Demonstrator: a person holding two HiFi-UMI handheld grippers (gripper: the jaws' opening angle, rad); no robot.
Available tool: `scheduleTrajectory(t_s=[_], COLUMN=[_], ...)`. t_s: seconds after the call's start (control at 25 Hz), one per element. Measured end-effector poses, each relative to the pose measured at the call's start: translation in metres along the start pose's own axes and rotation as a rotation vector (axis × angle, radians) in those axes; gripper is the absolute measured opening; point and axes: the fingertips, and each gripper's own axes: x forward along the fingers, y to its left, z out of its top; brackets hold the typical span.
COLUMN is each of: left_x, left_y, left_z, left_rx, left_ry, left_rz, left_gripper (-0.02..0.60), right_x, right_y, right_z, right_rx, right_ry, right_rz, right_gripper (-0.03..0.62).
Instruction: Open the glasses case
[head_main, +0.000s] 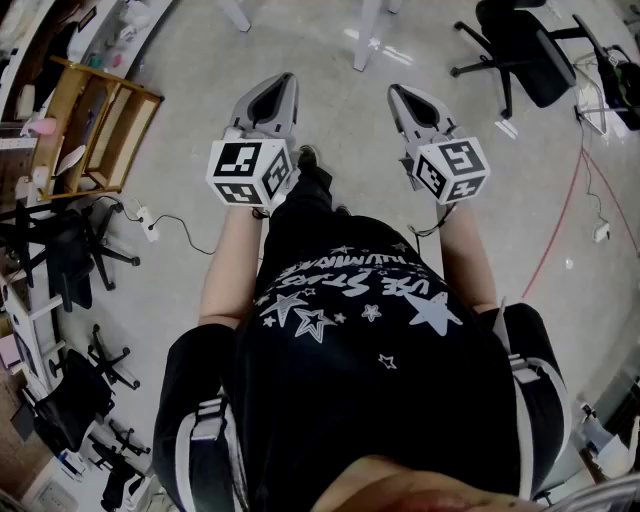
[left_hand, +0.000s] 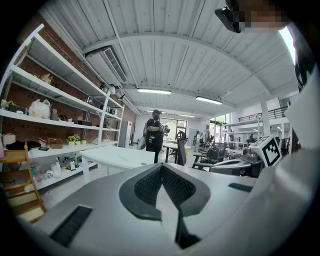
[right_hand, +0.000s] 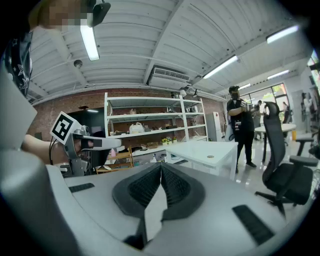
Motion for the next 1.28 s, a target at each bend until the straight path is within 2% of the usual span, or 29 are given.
scheduleTrajectory(t_s=[0.16,0.4,0.88,1.28], left_x=[0.011,0.054,0.16,0.224], left_y=[0.014,0.042,0.124,0.195], left_z=[-0.008,-0.012,0.007,0.01], left_rx=[0.026,0.007,-0.041,-0.071], left_ry=[0.012,0.025,0.045,0.08], left_rz=[-0.011,-0.039,-0.106,-0.154], left_gripper=[0.012,0.012,0.012,0.014], right_x=[0.01,0.041,0.156,0.247], right_y=[-0.01,-0.038,-0.096,-0.118], right_z=[-0.002,0.001,0.045,0.07], right_rx=[-0.013,0.007,0.005,-0.007], right_ry=[-0.001,0.015,0.036,0.059], right_rz=[-0.037,-0.074,-0.14,-0.173], right_gripper=[0.008,0.008,0.008,0.008])
